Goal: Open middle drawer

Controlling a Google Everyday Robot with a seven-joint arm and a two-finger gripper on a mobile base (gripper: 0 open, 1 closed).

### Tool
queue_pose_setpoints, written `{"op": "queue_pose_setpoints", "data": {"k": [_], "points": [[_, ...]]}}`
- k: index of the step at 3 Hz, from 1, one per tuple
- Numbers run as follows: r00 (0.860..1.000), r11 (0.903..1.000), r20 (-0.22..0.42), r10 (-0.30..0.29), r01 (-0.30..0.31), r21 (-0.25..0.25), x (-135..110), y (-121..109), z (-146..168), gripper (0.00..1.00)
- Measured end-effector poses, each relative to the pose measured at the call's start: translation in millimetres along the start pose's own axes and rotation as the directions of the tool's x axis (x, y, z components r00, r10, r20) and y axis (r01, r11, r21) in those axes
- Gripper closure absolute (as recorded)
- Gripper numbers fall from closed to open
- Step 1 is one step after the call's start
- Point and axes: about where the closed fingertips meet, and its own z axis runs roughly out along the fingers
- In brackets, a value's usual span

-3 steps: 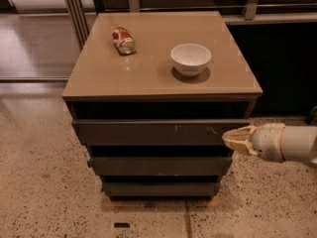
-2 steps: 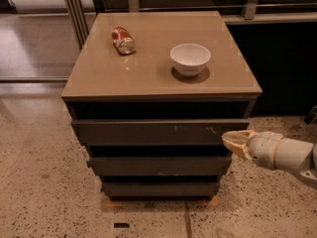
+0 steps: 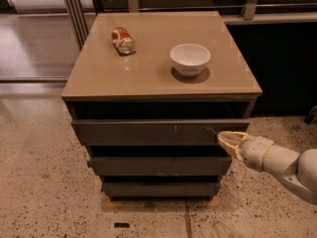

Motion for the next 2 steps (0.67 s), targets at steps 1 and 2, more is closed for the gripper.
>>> {"op": "queue_pose_setpoints", "data": {"k": [1,2], "points": [[0.999,0.9986,-0.002,0.048,-0.048,0.022,18,11,3,1.0],[0.989,0.9865,0.02,0.145,-0.146,0.075,57,35,8,1.0]]}}
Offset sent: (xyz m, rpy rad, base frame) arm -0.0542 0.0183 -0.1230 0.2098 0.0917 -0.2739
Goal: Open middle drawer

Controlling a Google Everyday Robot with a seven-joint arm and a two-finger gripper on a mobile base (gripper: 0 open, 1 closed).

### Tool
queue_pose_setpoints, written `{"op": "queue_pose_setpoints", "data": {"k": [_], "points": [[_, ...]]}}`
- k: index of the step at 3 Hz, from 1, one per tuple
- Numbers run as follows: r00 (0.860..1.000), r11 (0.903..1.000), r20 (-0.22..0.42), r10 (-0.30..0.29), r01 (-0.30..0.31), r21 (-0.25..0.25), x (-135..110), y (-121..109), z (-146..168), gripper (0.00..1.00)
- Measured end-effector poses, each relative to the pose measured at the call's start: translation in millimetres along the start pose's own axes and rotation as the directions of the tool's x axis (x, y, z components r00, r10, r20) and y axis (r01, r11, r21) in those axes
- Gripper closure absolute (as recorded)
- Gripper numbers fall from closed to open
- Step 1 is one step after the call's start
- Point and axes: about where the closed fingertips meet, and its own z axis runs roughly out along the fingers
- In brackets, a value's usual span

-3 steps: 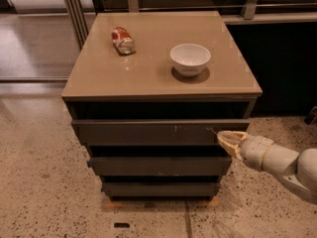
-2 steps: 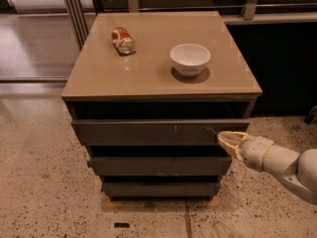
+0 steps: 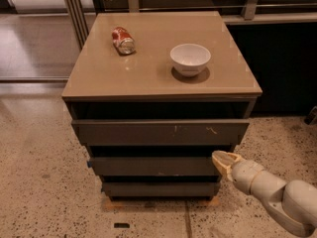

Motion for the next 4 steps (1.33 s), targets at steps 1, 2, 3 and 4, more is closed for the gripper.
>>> {"op": "queue_pose_setpoints", "data": {"k": [1,2,3,4], "points": [[0.996,0.994,0.013,0.085,-0.086,0.068,41,15,7,1.0],[0.99,0.9852,0.022,0.139,-0.141,0.099,72,21,22,1.0],[0.986,0.981,0.035,0.166,-0.168,0.096,94,15,50,1.0],[0.986,0.9831,0.039,0.16,-0.162,0.085,105,1,82,1.0]]}}
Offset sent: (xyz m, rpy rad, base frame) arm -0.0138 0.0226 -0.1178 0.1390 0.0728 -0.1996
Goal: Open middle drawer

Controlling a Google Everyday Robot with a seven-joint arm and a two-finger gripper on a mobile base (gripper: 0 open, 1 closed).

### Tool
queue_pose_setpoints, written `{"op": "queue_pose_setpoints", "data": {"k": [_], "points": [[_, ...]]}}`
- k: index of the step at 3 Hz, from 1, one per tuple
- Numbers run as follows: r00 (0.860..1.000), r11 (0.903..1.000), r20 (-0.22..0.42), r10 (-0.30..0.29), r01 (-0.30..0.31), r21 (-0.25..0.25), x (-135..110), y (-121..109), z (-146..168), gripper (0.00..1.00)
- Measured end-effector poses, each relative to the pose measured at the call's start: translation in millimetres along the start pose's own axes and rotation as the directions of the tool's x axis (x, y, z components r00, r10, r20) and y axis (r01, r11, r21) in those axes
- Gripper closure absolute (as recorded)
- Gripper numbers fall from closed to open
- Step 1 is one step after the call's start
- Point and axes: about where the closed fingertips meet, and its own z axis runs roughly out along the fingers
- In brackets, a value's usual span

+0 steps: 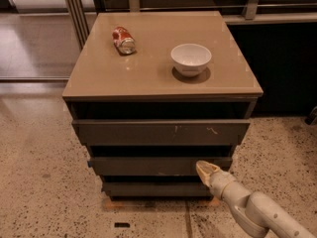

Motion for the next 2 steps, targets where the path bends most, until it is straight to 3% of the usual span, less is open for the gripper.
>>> {"op": "queue_pose_setpoints", "data": {"k": [1,2], "points": [[0.999,0.9992,-0.002,-0.039,0.039,-0.004,-4.3,-20.1,34.3,1.0],[1.0,0.9994,-0.007,-0.026,0.026,-0.022,-1.6,-14.6,38.0,1.0]]}}
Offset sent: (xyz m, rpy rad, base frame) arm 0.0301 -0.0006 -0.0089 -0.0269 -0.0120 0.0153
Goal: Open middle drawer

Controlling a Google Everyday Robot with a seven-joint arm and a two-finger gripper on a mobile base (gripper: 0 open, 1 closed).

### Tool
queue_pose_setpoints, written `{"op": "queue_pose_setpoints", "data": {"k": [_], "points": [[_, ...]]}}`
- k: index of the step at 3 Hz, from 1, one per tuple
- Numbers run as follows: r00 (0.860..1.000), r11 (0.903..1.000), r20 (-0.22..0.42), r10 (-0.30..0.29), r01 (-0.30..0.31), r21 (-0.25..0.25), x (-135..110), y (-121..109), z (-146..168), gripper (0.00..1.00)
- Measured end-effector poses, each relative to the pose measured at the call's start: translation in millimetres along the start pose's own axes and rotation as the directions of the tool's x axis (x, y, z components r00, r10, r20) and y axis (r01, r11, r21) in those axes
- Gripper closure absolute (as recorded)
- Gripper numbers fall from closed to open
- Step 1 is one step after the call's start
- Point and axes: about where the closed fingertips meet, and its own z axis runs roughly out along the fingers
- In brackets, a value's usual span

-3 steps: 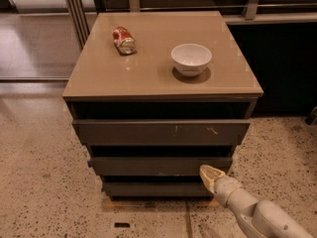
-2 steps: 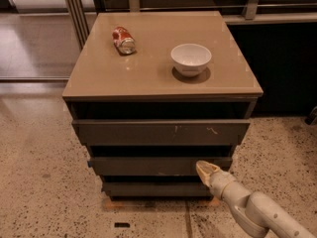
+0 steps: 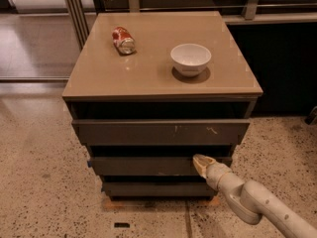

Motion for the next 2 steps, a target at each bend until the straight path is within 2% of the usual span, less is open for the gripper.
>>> {"op": "queue_pose_setpoints", "data": {"k": [2], "points": [[1.0,0.9997,0.011,-0.023,0.023,0.009,-2,-14,33,1.0]]}}
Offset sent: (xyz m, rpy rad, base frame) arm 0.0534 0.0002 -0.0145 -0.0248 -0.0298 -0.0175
